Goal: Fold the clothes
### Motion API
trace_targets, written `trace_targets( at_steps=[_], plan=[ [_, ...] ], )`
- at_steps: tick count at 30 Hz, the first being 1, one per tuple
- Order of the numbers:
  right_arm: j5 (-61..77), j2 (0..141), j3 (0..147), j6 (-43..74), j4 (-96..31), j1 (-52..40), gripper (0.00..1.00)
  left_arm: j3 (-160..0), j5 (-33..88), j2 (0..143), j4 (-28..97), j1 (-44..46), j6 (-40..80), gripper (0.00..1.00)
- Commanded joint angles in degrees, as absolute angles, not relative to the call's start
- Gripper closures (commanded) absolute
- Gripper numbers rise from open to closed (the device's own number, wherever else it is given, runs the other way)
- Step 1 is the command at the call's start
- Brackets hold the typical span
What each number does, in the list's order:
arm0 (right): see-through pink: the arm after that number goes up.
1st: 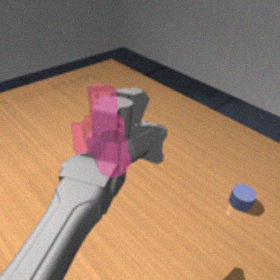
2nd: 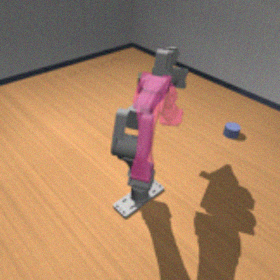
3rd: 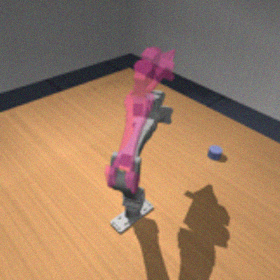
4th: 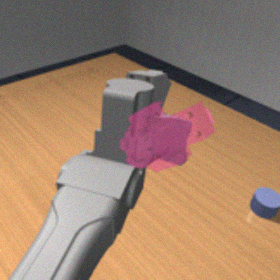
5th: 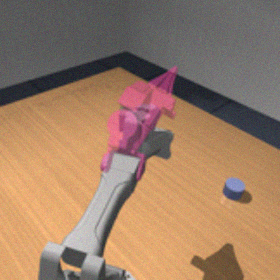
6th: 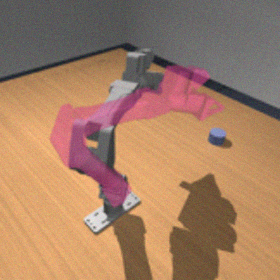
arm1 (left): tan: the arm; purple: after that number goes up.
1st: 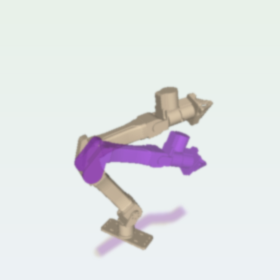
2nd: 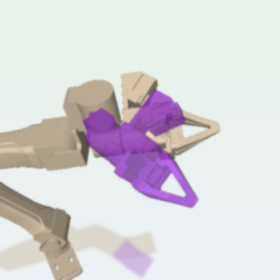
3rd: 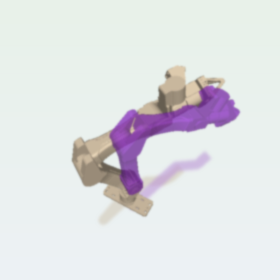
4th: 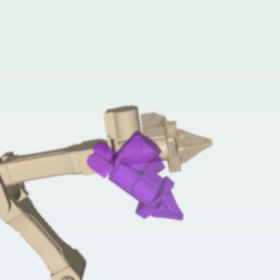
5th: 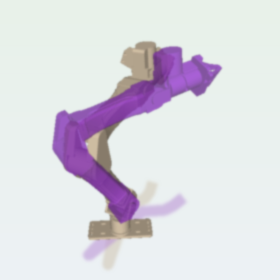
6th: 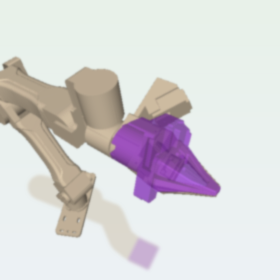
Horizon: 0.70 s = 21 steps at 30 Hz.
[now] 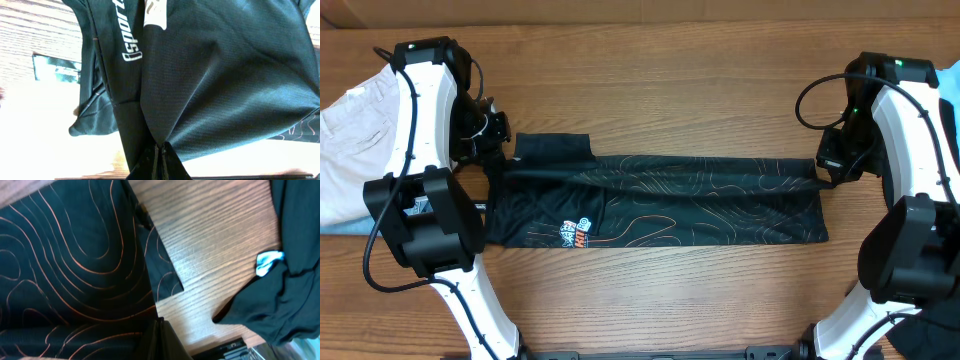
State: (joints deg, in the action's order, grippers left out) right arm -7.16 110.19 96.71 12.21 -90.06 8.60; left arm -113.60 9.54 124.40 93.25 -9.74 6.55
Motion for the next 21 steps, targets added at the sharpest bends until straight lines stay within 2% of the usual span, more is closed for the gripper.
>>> trace_targets(
  at_steps=[1,21],
  plan=[
    [-6.76,108.44,94.50,12.67,-91.00,8.75,0.96,-113.62,7.81,122.65,94.52,-9.63,7.35,0.96],
    [-6.31,108.44,80.14,13.58,-88.16,8.73,0.96,-112.09,4.86,122.67,96.84,-8.62,7.38,0.96]
  ],
)
